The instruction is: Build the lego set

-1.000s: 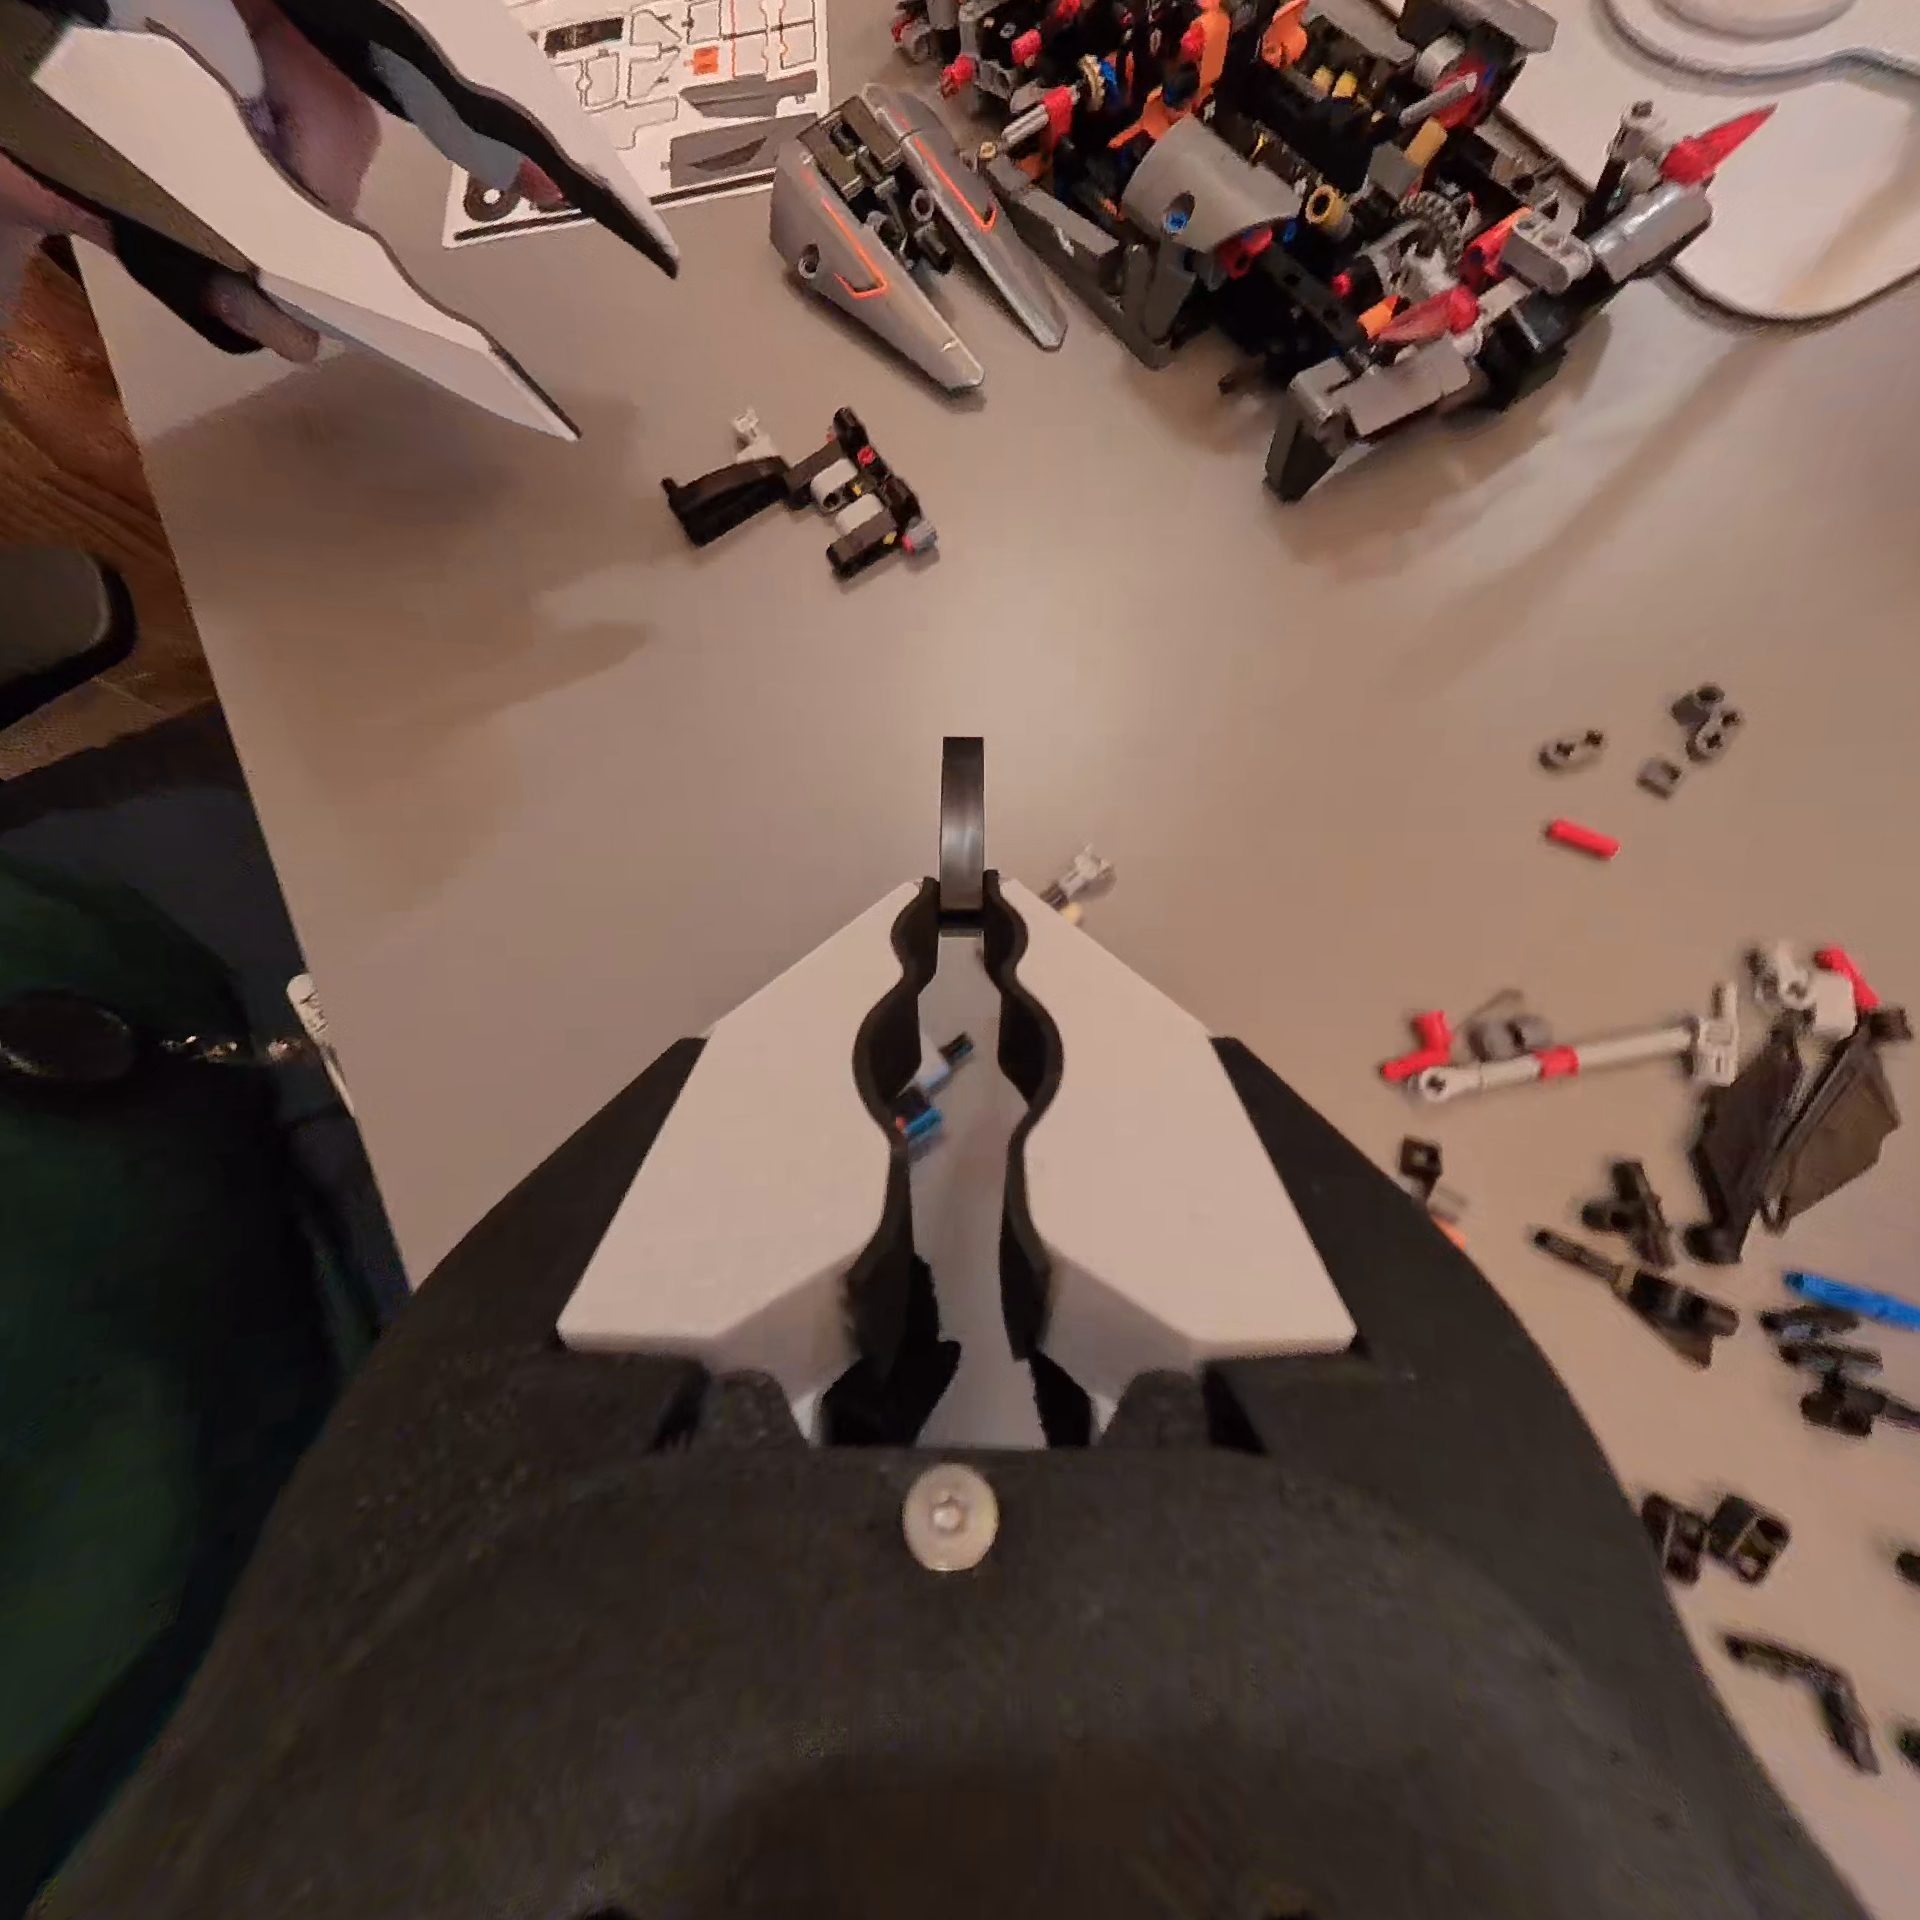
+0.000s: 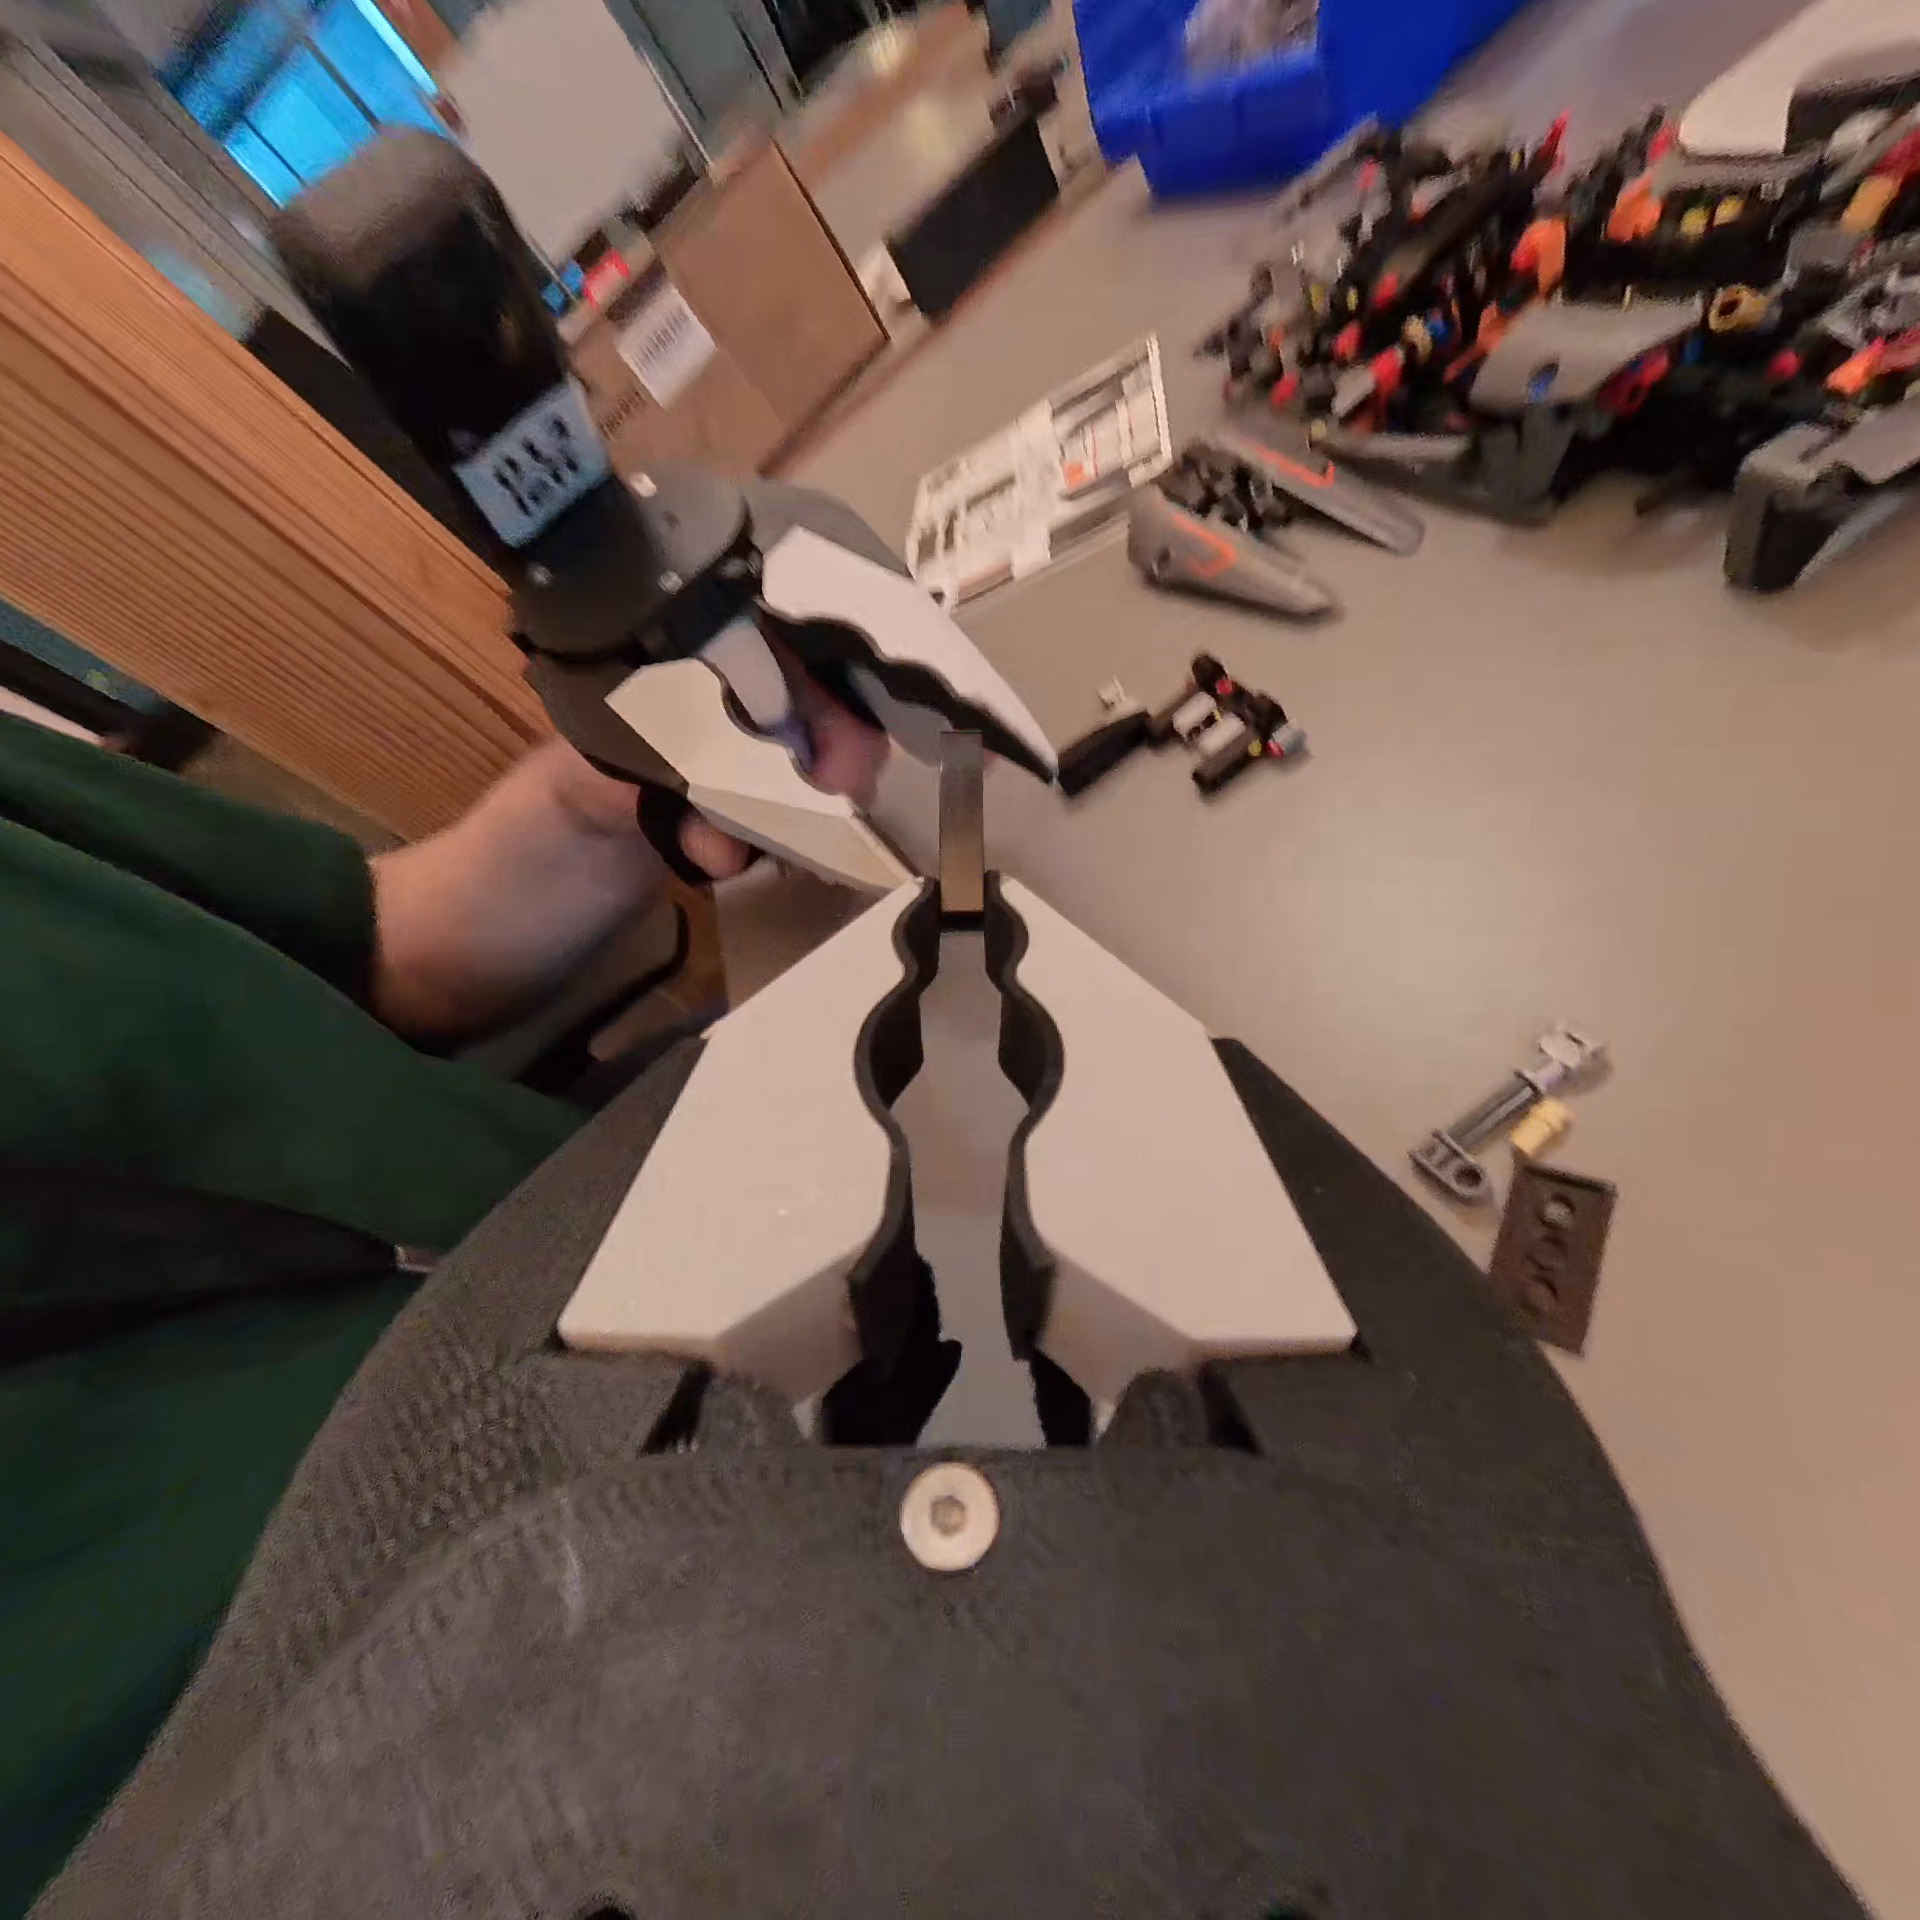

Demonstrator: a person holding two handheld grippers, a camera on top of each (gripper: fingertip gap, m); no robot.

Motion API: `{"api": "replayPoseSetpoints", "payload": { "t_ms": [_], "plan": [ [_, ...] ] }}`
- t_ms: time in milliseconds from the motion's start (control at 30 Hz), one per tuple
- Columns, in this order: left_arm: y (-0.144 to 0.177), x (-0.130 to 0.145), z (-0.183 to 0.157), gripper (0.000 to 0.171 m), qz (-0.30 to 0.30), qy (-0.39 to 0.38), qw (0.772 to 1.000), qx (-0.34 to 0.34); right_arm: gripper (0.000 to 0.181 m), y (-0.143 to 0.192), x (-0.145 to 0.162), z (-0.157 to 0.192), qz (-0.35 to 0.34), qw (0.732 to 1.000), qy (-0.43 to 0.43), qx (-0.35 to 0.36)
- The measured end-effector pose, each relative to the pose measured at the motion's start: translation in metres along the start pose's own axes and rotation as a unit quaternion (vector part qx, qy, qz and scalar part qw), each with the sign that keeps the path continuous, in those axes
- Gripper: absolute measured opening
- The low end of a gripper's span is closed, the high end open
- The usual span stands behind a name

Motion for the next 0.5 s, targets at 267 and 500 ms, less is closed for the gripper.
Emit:
{"api": "replayPoseSetpoints", "payload": {
  "t_ms": [267,500],
  "plan": [
    [0.004,-0.055,-0.017,0.025,-0.258,0.135,0.945,0.148,0.005,0.004,-0.022,0.016,-0.112,0.991,-0.039,-0.065],
    [0.006,-0.059,-0.017,0.02,-0.317,0.155,0.922,0.16,0.005,0.002,-0.024,0.022,-0.135,0.988,-0.035,-0.064]
  ]
}}
Point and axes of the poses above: each gripper's, where its closed fingertips meet, y back along the fingers, x out of its underside, z = x × y across the jaws, the point moved 3 cm from there along y, back along the fingers, and after that the axes turned 15 degrees about x, right-handed, at the moved point
